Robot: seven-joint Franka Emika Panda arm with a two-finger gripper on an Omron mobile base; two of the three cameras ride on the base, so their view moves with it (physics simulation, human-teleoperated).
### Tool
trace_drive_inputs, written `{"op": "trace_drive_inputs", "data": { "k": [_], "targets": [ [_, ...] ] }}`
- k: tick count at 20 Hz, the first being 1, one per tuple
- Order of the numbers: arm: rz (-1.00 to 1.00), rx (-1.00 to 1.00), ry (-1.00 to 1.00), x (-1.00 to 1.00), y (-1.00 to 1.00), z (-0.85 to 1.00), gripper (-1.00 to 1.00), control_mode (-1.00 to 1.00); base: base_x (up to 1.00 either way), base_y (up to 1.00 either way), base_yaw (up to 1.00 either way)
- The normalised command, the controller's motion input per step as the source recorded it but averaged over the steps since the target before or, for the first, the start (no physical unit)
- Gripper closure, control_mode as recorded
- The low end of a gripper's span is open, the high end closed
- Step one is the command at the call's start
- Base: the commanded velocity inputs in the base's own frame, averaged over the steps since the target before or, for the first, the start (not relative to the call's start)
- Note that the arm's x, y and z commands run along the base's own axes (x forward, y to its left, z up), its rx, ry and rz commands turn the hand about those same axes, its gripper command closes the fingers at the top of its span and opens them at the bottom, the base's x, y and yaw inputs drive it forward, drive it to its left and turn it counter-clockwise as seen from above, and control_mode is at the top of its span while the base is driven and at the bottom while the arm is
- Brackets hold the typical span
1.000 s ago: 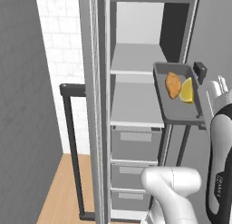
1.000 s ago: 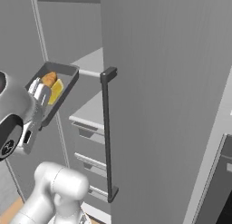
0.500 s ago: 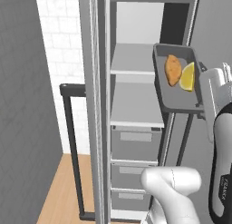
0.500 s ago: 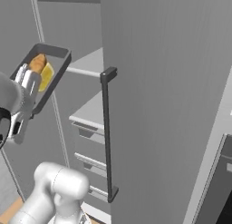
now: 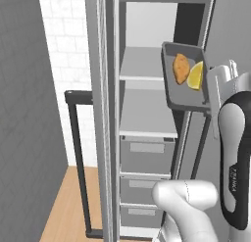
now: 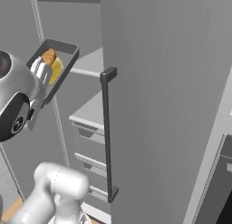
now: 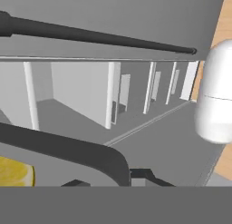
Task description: Take the meat container that has the fish and place it on the second highest rack of the freezer. Then take the vegetable container that has the potato and lemon wedge and place it on the highest rack of the freezer.
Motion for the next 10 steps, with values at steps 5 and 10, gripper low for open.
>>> {"op": "trace_drive_inputs", "data": {
  "k": [5,10],
  "targets": [
    [-0.08,0.00,0.00,0.70,0.00,0.00,1.00,-1.00,0.00,0.00,0.00],
    [-0.04,0.00,0.03,0.75,-0.04,0.00,1.00,-1.00,0.00,0.00,0.00]
  ]
}}
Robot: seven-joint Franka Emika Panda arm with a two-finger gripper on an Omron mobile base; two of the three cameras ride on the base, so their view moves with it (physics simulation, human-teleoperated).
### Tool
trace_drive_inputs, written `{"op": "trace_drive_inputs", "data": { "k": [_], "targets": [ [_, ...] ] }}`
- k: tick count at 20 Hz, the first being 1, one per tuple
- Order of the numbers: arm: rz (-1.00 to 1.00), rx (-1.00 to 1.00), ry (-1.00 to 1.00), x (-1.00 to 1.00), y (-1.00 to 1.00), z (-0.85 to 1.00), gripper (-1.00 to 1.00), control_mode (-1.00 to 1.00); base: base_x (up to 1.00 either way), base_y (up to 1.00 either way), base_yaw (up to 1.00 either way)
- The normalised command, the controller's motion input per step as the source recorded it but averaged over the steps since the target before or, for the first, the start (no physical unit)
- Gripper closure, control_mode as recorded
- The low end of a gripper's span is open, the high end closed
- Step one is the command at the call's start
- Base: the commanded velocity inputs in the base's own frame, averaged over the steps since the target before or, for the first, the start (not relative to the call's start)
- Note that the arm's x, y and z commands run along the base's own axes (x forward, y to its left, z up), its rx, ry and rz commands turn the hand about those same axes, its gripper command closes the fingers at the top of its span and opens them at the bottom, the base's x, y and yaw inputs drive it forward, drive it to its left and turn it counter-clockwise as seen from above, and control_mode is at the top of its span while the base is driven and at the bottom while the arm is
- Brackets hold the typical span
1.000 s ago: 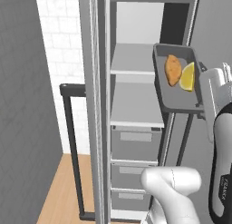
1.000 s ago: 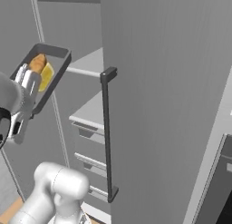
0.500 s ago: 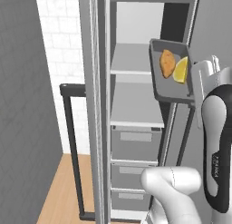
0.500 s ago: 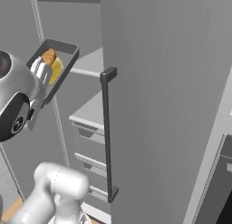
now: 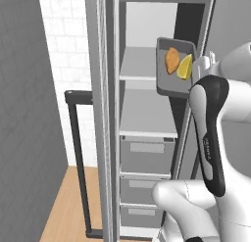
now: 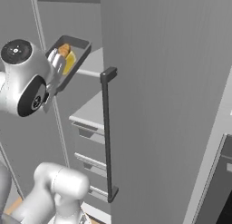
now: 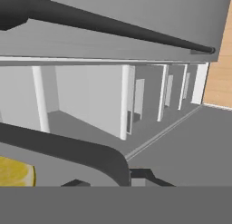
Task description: Take the meat container that has the fish and place it on the second highest rack of the freezer. Then take the vegetable container that has the potato and lemon wedge and place it on the highest rack of the freezer.
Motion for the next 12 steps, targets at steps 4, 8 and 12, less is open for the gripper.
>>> {"op": "trace_drive_inputs", "data": {
  "k": [4,8,12],
  "targets": [
    [-0.01,0.00,-0.01,0.49,-0.05,0.00,1.00,-1.00,0.00,0.00,0.00],
    [-0.06,-0.02,0.00,0.48,0.00,0.00,1.00,-1.00,0.00,0.00,0.00],
    [-0.08,-0.01,0.00,0.31,-0.09,0.02,1.00,-1.00,0.00,0.00,0.00]
  ]
}}
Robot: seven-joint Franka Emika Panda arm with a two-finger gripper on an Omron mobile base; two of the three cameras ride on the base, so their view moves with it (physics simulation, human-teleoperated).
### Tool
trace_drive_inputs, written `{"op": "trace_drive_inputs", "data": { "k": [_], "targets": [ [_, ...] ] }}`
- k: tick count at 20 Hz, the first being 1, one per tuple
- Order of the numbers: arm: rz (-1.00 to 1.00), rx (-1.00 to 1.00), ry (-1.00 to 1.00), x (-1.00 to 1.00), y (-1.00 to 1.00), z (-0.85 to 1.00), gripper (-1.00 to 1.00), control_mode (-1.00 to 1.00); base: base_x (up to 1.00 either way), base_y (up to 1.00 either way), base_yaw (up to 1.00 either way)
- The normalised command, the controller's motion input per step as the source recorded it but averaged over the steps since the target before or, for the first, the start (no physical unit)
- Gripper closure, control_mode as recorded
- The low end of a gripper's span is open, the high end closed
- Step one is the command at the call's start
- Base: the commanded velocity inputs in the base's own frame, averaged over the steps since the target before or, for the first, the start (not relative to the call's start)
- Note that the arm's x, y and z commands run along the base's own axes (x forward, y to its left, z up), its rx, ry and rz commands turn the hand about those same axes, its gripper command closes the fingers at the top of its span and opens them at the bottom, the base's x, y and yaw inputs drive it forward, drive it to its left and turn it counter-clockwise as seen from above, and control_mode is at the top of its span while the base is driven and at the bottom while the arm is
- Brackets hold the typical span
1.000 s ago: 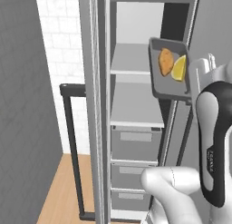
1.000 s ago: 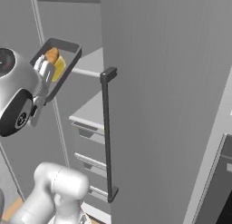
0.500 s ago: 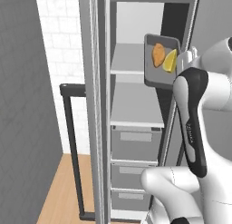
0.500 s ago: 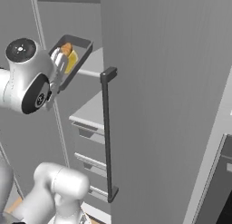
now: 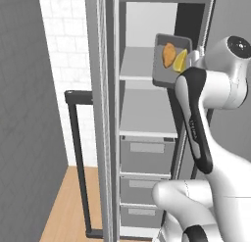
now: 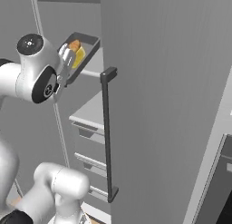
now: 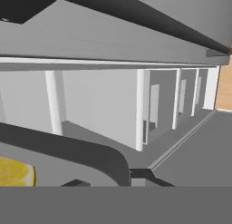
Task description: Take the meat container that has the fish and place it on the second highest rack of the freezer. Then take the vegetable container that has the potato and lemon wedge and place it on the highest rack of the freezer.
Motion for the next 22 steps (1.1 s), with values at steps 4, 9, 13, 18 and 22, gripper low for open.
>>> {"op": "trace_drive_inputs", "data": {
  "k": [4,9,13,18,22],
  "targets": [
    [-0.03,0.00,0.00,0.28,-0.02,0.02,1.00,-1.00,0.00,0.00,0.00],
    [0.00,-0.02,0.00,0.33,0.00,0.01,1.00,-1.00,0.00,0.00,0.00],
    [0.00,0.00,0.00,0.30,0.00,0.01,1.00,-1.00,0.00,0.00,0.00],
    [0.00,0.00,0.00,0.35,0.00,0.00,1.00,-1.00,0.00,0.00,0.00],
    [0.00,0.00,0.04,0.40,0.00,0.00,1.00,-1.00,0.00,0.00,0.00]
  ]
}}
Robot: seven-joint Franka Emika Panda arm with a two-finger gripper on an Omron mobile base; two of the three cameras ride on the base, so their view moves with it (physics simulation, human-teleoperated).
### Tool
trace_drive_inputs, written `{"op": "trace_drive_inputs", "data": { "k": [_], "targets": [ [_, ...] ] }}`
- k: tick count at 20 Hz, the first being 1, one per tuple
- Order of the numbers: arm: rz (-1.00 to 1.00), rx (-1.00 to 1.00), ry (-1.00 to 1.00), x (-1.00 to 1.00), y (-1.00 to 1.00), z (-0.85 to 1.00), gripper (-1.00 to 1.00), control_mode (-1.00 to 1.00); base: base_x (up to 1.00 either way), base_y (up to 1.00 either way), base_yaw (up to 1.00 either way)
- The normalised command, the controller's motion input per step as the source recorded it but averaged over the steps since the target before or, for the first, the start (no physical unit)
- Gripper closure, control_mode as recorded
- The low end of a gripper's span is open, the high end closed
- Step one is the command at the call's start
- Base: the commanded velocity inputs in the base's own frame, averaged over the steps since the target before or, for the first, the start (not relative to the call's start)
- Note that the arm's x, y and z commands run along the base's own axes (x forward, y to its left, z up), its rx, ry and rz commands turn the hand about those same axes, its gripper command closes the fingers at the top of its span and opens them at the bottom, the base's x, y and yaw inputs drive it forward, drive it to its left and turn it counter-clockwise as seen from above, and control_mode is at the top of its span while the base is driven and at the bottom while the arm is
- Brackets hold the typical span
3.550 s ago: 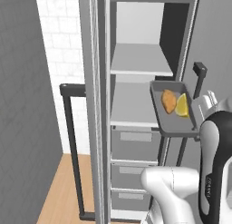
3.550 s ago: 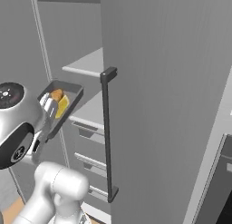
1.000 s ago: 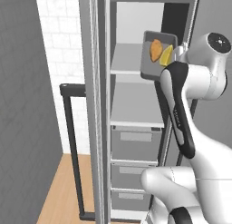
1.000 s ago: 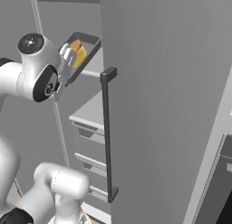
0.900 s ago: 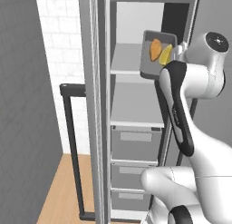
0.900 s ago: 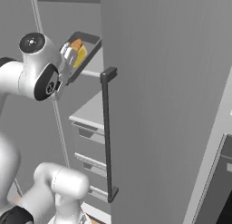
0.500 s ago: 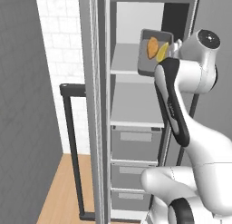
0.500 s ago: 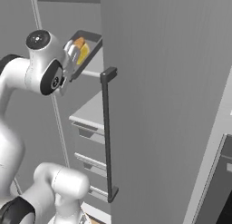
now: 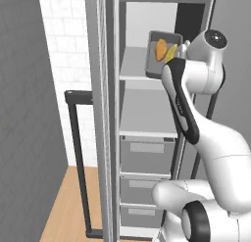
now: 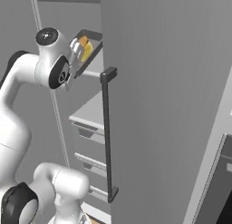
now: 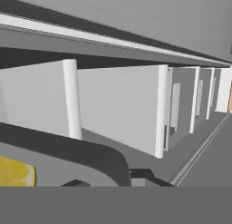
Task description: Take the meat container that has the fish and place it on the second highest rack of the freezer. Then take the vegetable container that has the potato and lemon wedge and place it on the highest rack of the freezer.
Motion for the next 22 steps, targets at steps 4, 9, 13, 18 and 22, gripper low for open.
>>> {"op": "trace_drive_inputs", "data": {
  "k": [4,9,13,18,22],
  "targets": [
    [0.00,0.00,0.09,0.42,-0.05,0.00,1.00,-1.00,0.00,0.00,0.00],
    [0.00,0.00,0.04,0.51,-0.05,-0.02,1.00,-1.00,0.00,0.00,0.00],
    [0.00,0.00,0.00,0.47,-0.09,0.00,1.00,-1.00,0.00,0.00,0.00],
    [0.00,-0.01,0.00,0.39,-0.01,-0.24,1.00,-1.00,0.00,0.00,0.00],
    [0.00,-0.02,0.00,0.32,-0.01,-0.41,1.00,-1.00,0.00,0.00,0.00]
  ]
}}
